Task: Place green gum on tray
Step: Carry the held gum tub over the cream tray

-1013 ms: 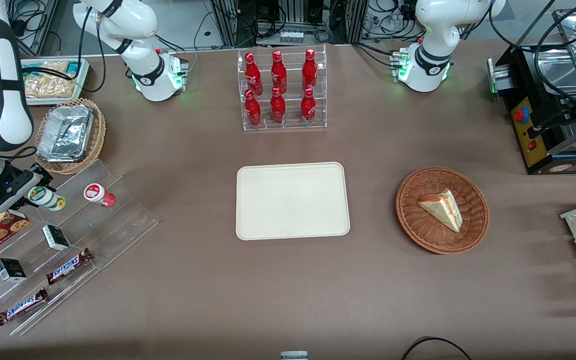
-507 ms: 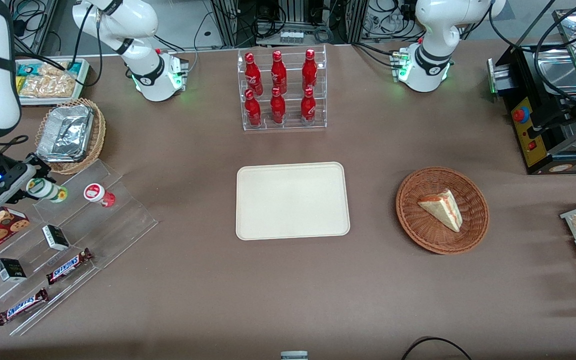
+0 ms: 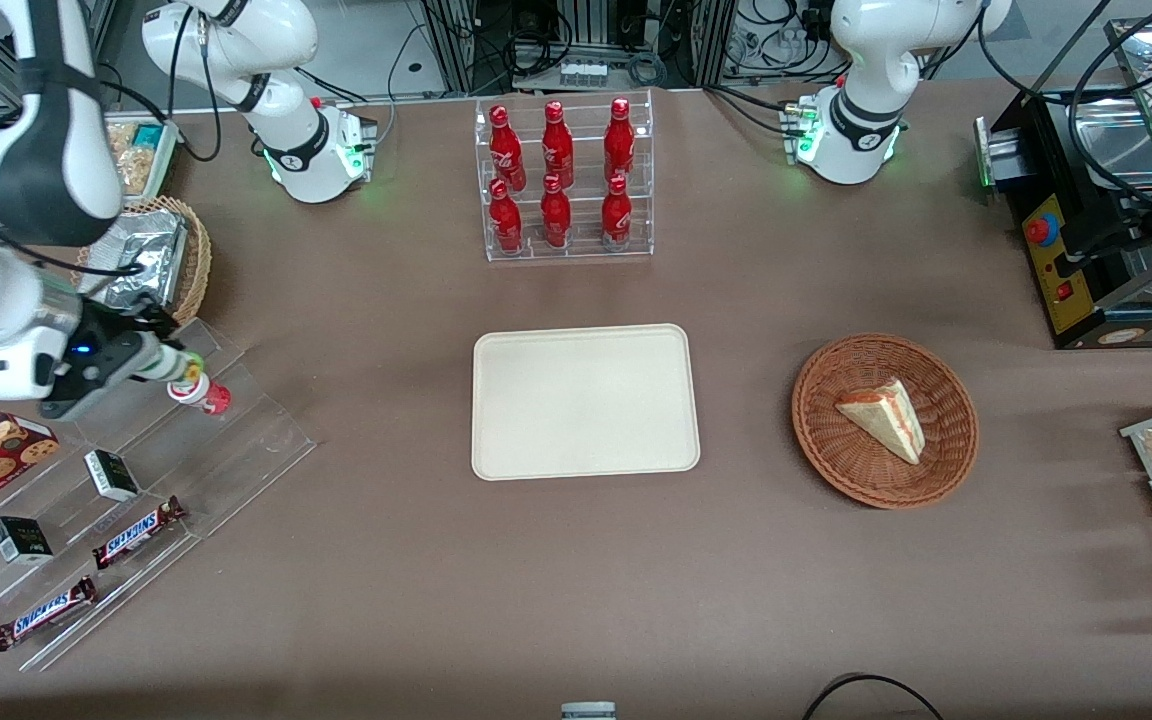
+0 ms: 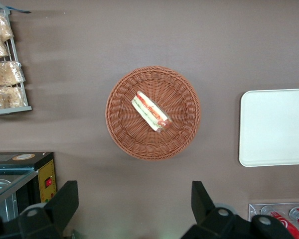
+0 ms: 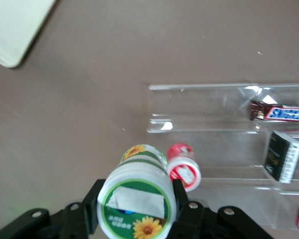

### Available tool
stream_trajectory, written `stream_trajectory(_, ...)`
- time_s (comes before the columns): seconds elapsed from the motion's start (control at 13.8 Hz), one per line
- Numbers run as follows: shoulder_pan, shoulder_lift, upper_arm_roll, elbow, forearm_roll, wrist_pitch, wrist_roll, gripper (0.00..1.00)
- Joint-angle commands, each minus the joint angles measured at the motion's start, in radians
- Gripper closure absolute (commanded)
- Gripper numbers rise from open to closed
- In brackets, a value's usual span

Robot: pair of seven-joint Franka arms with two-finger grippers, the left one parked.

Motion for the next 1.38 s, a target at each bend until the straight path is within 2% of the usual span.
stream_trajectory(0.0, 0.101, 0.013, -0.008, 0.02, -0.003, -0.02, 0.164, 1.0)
stream_trajectory(0.22, 0.222, 0.041, -0.008, 0.02, 0.006, 0.015, 0.386, 1.0)
stream_trajectory(0.43, 0.31, 0.076, -0.008, 0.02, 0.08, 0.052, 0.578, 1.0)
stream_trajectory(0.58, 0.377, 0.111, -0.008, 0.038, 0.091, 0.086, 0.695, 1.0)
stream_trajectory(0.94, 0.497, 0.242, -0.008, 0.133, 0.127, 0.149, 0.959, 1.0)
stream_trajectory(1.3, 0.598, 0.332, -0.008, 0.186, 0.135, 0.227, 1.181, 1.0)
